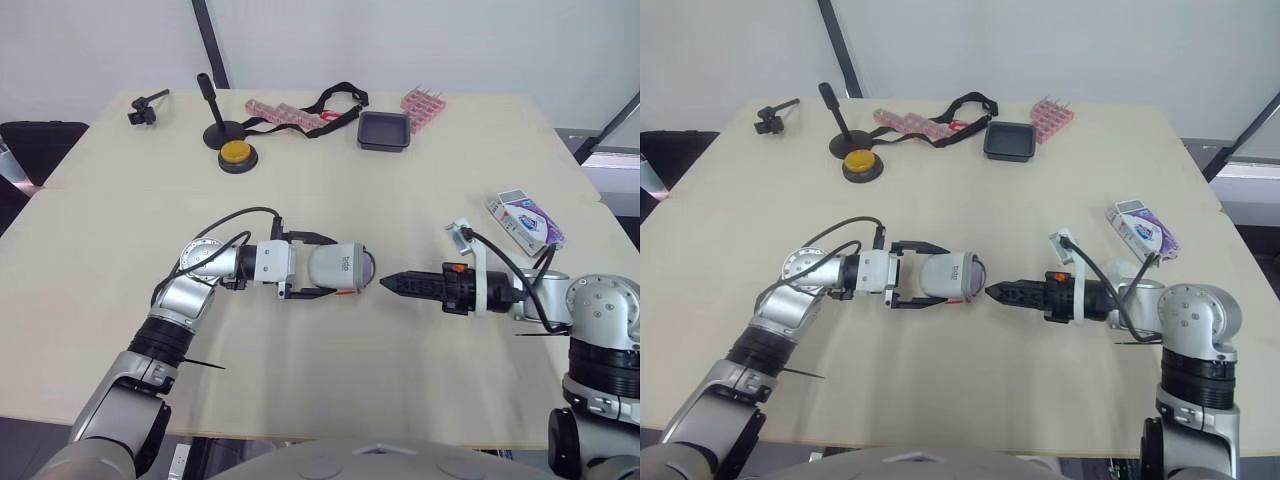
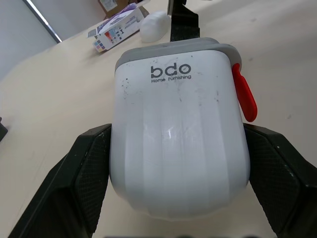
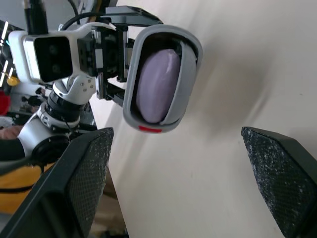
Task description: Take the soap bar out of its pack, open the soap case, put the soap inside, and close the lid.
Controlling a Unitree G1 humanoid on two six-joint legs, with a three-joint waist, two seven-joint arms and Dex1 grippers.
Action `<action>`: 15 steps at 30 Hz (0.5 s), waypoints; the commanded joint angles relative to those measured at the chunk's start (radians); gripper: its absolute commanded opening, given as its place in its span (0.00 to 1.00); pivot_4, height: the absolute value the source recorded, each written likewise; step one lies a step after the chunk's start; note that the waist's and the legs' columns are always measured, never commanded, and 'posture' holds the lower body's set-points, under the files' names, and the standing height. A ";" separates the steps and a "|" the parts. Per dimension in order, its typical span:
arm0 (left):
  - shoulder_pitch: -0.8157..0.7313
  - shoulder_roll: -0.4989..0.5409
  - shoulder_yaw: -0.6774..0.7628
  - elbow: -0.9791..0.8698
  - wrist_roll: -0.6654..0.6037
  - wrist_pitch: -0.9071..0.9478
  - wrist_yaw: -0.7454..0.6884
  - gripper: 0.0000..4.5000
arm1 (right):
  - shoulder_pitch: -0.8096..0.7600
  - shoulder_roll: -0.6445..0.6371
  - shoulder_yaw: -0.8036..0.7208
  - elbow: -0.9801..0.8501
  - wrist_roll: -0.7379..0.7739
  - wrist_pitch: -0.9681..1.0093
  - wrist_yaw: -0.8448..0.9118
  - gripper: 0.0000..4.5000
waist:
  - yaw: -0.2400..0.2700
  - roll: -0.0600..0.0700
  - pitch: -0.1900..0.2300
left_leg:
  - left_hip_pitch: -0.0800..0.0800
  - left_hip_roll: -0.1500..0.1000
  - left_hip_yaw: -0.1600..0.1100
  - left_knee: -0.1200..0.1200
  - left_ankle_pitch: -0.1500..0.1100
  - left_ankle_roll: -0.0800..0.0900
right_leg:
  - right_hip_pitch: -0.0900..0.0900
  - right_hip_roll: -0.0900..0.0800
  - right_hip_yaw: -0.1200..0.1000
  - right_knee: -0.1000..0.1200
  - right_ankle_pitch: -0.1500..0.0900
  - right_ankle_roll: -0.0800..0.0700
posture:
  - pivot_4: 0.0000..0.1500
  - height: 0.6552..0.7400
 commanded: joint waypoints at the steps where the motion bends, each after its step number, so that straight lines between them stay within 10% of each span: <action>1: 0.003 0.004 0.006 -0.044 -0.025 -0.001 0.007 0.77 | -0.012 0.019 -0.011 -0.019 0.121 0.007 -0.084 0.99 | -0.001 0.000 0.000 | 0.000 0.000 0.000 0.000 0.000 0.000 | 0.000 0.000 0.000 0.000 0.000 0.000 | 1.00 0.87; 15: -0.002 -0.019 -0.020 -0.066 -0.017 0.016 0.013 0.77 | -0.068 0.102 0.049 0.036 0.246 -0.005 -0.302 0.99 | -0.004 0.000 0.000 | 0.001 -0.001 0.000 -0.007 0.002 -0.003 | 0.000 0.000 -0.001 -0.003 0.002 0.004 | 1.00 0.87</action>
